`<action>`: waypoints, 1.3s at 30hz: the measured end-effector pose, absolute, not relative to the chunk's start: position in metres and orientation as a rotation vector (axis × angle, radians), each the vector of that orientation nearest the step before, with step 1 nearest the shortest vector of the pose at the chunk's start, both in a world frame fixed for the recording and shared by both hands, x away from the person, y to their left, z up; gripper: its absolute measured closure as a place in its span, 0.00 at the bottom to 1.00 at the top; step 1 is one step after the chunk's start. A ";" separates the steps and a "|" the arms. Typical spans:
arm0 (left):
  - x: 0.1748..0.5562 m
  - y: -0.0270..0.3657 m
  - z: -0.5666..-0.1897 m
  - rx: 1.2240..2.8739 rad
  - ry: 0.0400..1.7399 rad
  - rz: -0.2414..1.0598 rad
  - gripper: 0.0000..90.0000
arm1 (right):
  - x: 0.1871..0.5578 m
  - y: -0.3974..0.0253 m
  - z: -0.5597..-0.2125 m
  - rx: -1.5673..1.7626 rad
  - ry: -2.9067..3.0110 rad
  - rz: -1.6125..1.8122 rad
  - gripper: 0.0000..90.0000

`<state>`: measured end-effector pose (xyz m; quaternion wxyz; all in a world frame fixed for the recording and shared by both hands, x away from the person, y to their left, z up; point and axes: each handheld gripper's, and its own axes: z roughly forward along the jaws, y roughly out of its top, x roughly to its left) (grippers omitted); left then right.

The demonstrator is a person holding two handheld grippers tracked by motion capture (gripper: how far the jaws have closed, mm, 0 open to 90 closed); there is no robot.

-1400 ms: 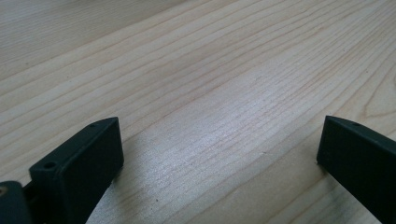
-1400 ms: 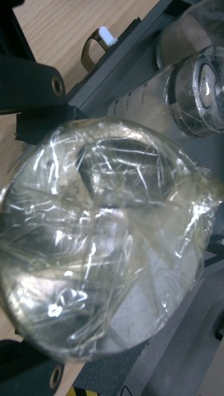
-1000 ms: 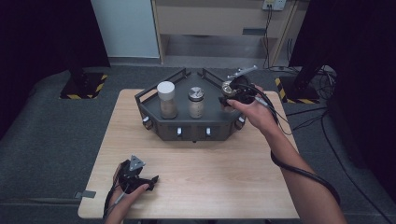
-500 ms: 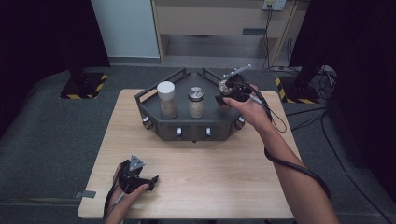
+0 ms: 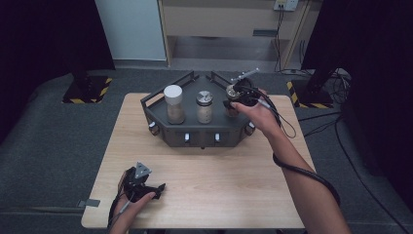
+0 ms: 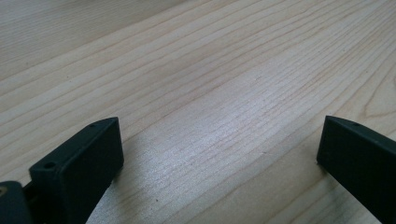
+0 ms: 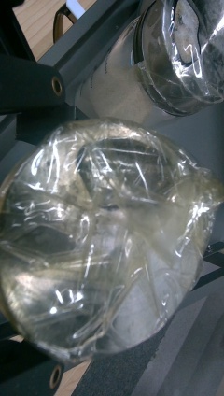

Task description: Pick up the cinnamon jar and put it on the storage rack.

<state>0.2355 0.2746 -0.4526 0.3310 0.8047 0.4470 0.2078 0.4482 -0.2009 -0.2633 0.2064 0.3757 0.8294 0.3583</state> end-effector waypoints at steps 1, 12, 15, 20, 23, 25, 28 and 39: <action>0.236 0.275 -0.452 2.105 1.169 0.543 0.00 | 0.448 -0.201 -0.264 1.045 2.313 0.998 0.35; 0.235 0.275 -0.453 2.104 1.169 0.544 0.00 | 0.449 -0.198 -0.269 1.045 2.320 0.987 0.35; 0.235 0.275 -0.452 2.104 1.169 0.543 0.00 | 0.450 -0.198 -0.270 1.047 2.324 0.986 0.35; 0.235 0.275 -0.453 2.103 1.169 0.543 0.00 | 0.450 -0.197 -0.272 1.046 2.324 0.987 0.35; 0.235 0.275 -0.453 2.104 1.169 0.544 0.00 | 0.450 -0.197 -0.273 1.051 2.323 0.988 0.35; 0.235 0.275 -0.452 2.104 1.168 0.544 0.00 | 0.450 -0.197 -0.273 1.054 2.325 0.991 0.35; 0.235 0.275 -0.453 2.103 1.169 0.544 0.00 | 0.451 -0.197 -0.274 1.055 2.325 0.992 0.35; 0.235 0.274 -0.453 2.102 1.170 0.544 0.00 | 0.451 -0.197 -0.279 1.060 2.328 0.989 0.35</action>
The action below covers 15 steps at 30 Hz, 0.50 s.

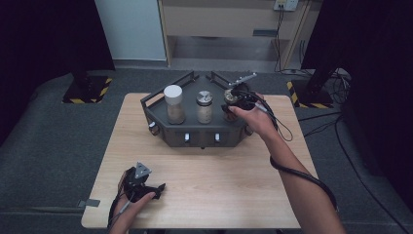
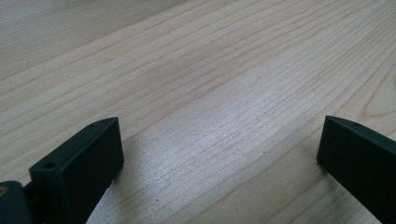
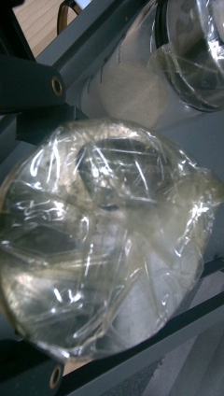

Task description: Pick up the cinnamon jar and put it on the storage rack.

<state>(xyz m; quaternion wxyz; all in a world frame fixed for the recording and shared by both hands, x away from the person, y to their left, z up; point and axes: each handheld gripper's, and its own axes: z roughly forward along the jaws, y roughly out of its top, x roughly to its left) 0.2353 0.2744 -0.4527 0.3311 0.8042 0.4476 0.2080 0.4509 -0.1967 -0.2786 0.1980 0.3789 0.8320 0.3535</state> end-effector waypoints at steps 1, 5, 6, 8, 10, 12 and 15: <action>0.235 0.274 -0.453 2.102 1.170 0.544 0.00 | 0.451 -0.197 -0.279 1.063 2.328 0.988 0.35; 0.235 0.274 -0.453 2.103 1.170 0.544 0.00 | 0.451 -0.197 -0.280 1.063 2.327 0.989 0.35; 0.235 0.274 -0.453 2.103 1.170 0.543 0.00 | 0.451 -0.197 -0.280 1.065 2.327 0.992 0.35; 0.235 0.274 -0.453 2.103 1.170 0.544 0.00 | 0.451 -0.197 -0.280 1.067 2.329 0.991 0.35; 0.235 0.274 -0.453 2.103 1.170 0.544 0.00 | 0.451 -0.196 -0.281 1.066 2.330 0.990 0.35; 0.235 0.274 -0.453 2.103 1.170 0.544 0.00 | 0.451 -0.196 -0.281 1.066 2.330 0.990 0.35; 0.235 0.274 -0.453 2.103 1.170 0.544 0.00 | 0.451 -0.196 -0.282 1.065 2.332 0.989 0.35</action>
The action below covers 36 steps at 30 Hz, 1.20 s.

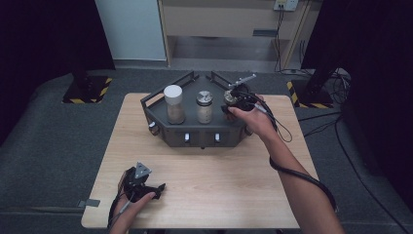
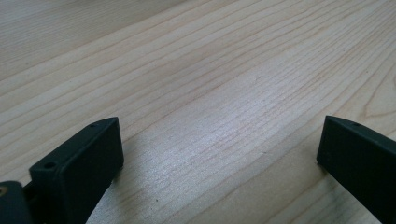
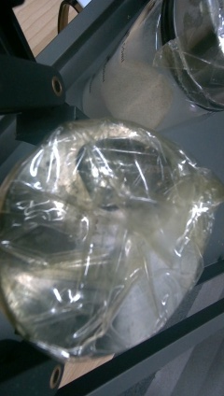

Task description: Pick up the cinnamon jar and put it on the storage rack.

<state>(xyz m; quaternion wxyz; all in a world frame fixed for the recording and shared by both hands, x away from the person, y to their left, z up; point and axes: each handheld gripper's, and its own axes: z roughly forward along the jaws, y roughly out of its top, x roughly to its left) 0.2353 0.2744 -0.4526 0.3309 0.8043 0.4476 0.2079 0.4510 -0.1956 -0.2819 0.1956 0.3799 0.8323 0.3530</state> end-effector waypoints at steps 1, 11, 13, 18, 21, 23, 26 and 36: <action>0.235 0.274 -0.453 2.103 1.170 0.544 0.00 | 0.451 -0.196 -0.282 1.066 2.331 0.991 0.35; 0.235 0.274 -0.453 2.103 1.170 0.544 0.00 | 0.450 -0.198 -0.286 1.067 2.325 1.012 0.35; 0.235 0.274 -0.453 2.103 1.170 0.544 0.00 | 0.450 -0.199 -0.287 1.067 2.323 1.014 0.35; 0.235 0.274 -0.453 2.103 1.170 0.544 0.00 | 0.452 -0.204 -0.289 1.098 2.319 1.041 0.34; 0.235 0.274 -0.453 2.103 1.170 0.544 0.00 | 0.451 -0.205 -0.290 1.098 2.317 1.046 0.34; 0.235 0.274 -0.453 2.103 1.170 0.544 0.00 | 0.451 -0.205 -0.290 1.098 2.316 1.048 0.34; 0.235 0.274 -0.453 2.103 1.170 0.544 0.00 | 0.451 -0.206 -0.291 1.100 2.315 1.055 0.34; 0.235 0.274 -0.453 2.103 1.170 0.544 0.00 | 0.451 -0.206 -0.292 1.064 2.322 1.051 0.24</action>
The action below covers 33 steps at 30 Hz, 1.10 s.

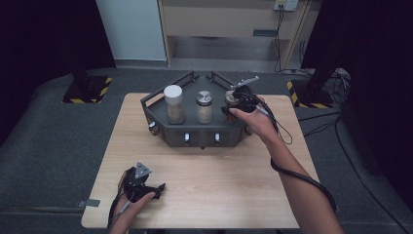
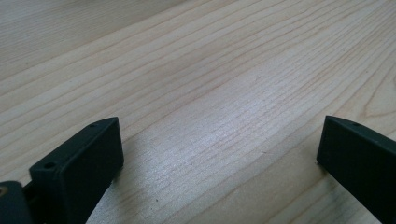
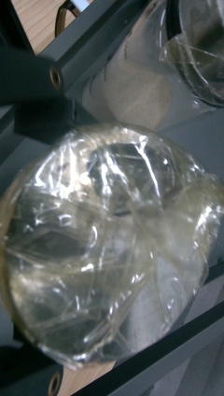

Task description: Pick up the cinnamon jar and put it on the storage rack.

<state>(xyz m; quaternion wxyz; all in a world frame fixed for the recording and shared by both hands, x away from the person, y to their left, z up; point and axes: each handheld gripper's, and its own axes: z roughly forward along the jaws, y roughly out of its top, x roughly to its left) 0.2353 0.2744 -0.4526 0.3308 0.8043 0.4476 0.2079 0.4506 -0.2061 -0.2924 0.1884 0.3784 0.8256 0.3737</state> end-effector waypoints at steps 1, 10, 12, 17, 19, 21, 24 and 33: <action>0.235 0.274 -0.453 2.103 1.170 0.544 0.00 | 0.450 -0.206 -0.293 1.067 2.318 1.051 0.20; 0.235 0.274 -0.452 2.104 1.170 0.544 0.00 | 0.443 -0.208 -0.294 1.061 2.285 1.063 0.09; 0.235 0.274 -0.452 2.105 1.169 0.544 0.00 | 0.441 -0.210 -0.294 1.055 2.282 1.071 0.07; 0.235 0.274 -0.452 2.105 1.169 0.545 0.00 | 0.436 -0.213 -0.292 1.051 2.270 1.083 0.05; 0.235 0.274 -0.452 2.105 1.169 0.544 0.00 | 0.434 -0.215 -0.292 1.047 2.266 1.091 0.04; 0.235 0.274 -0.452 2.105 1.169 0.544 0.00 | 0.432 -0.217 -0.292 1.043 2.268 1.104 0.04; 0.235 0.274 -0.452 2.106 1.169 0.544 0.00 | 0.427 -0.218 -0.291 1.038 2.264 1.111 0.03; 0.235 0.274 -0.452 2.106 1.169 0.544 0.00 | 0.418 -0.223 -0.290 1.036 2.250 1.122 0.03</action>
